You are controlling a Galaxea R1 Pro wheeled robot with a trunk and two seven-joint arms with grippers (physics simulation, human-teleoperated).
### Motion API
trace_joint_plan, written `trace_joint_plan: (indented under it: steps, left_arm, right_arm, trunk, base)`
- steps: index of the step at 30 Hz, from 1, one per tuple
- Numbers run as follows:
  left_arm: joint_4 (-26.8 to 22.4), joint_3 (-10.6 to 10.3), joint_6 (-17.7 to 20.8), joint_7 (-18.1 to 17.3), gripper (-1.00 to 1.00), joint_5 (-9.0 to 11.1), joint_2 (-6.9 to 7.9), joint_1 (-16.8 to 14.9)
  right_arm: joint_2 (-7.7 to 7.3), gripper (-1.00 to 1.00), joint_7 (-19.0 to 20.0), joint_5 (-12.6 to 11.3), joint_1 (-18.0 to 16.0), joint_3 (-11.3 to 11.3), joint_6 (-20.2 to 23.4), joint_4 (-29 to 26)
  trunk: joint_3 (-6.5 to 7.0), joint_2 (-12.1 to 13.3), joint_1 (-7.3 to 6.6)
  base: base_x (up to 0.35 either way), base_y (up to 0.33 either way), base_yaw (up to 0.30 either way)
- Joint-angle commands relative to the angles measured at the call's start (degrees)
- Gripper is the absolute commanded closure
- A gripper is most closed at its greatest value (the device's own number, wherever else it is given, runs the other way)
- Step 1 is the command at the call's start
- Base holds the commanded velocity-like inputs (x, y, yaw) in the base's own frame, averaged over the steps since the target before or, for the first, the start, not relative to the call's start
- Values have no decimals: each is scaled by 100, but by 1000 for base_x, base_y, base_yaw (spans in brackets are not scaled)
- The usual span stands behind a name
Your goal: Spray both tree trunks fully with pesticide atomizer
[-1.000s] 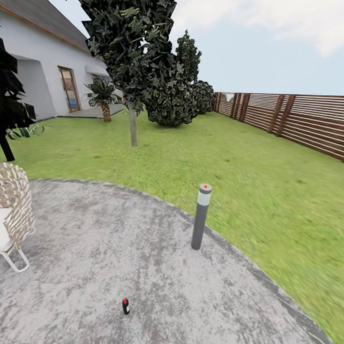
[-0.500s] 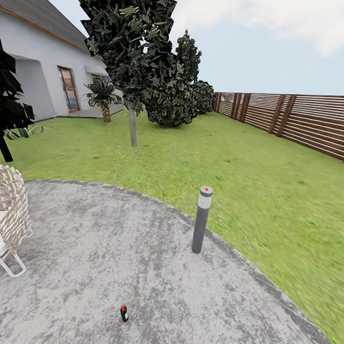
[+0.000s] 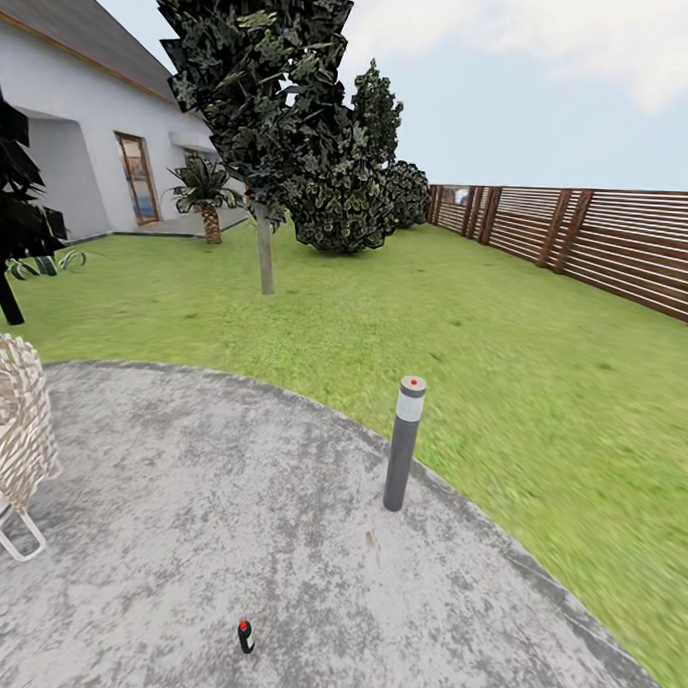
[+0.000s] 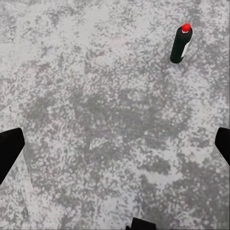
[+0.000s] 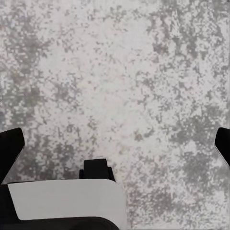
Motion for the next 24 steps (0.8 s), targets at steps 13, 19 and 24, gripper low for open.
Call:
trace_joint_plan:
  steps: [13, 19, 24]
  left_arm:
    - [25, -9, -37, -11, -100, 38, -14, -3]
    - [26, -16, -37, -11, -100, 38, -22, -3]
    - [27, -22, -37, -11, -100, 38, -26, -3]
  right_arm:
    - [5, -100, -12, 0, -4, 5, -9, 5]
    - [7, -100, -12, 0, -4, 5, -9, 5]
    - [6, -100, -12, 2, -4, 8, -9, 5]
  trunk:
    - [-5, -2, 2]
    - [-5, -2, 2]
    - [-5, -2, 2]
  base:
    - [139, -55, 0]
    - [42, -10, 0]
    - [142, -138, 0]
